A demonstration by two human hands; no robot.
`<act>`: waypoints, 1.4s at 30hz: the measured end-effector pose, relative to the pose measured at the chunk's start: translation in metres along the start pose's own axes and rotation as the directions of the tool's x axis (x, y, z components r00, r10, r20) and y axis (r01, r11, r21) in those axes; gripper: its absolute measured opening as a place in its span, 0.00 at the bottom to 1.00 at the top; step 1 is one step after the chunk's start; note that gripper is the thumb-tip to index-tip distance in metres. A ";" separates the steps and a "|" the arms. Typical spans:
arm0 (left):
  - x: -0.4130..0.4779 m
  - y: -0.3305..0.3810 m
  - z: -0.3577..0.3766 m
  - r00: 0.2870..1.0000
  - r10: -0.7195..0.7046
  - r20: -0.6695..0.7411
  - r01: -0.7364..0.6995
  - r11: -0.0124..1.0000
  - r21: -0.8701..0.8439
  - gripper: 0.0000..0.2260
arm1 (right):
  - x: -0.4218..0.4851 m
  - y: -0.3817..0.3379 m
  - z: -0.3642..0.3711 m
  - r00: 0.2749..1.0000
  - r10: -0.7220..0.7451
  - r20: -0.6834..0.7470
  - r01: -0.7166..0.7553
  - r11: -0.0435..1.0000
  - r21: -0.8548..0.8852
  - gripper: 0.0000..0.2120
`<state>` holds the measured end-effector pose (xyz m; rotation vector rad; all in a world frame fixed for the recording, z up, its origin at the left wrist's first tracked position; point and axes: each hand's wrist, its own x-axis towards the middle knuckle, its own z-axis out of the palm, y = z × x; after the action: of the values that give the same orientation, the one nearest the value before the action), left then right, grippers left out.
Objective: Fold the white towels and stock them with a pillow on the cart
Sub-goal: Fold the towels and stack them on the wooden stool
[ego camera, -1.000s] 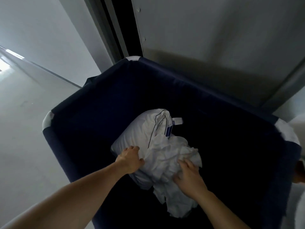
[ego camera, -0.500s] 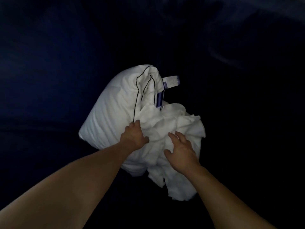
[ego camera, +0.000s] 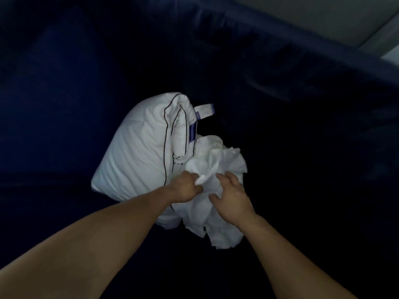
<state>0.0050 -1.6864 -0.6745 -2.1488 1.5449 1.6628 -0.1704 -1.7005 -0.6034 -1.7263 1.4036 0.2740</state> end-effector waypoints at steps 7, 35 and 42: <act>-0.127 0.123 -0.067 0.978 0.171 -0.120 -0.198 0.941 -0.275 0.04 | -0.096 -0.016 -0.093 0.984 -0.046 -0.172 0.056 0.997 0.054 0.40; -0.520 0.550 -0.069 0.469 0.541 -0.698 -0.839 0.025 -0.544 0.29 | -0.421 0.035 -0.270 0.867 -0.057 -0.494 0.453 0.502 0.737 0.10; -0.502 0.545 -0.109 0.545 0.283 -0.790 -0.839 0.204 -0.505 0.16 | -0.523 0.037 -0.364 0.696 0.109 -0.710 0.708 0.062 0.703 0.10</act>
<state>-0.2636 -1.6864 0.0245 -2.9033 2.2870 2.8030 -0.5040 -1.6062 -0.0675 -0.7899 0.9832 -1.4268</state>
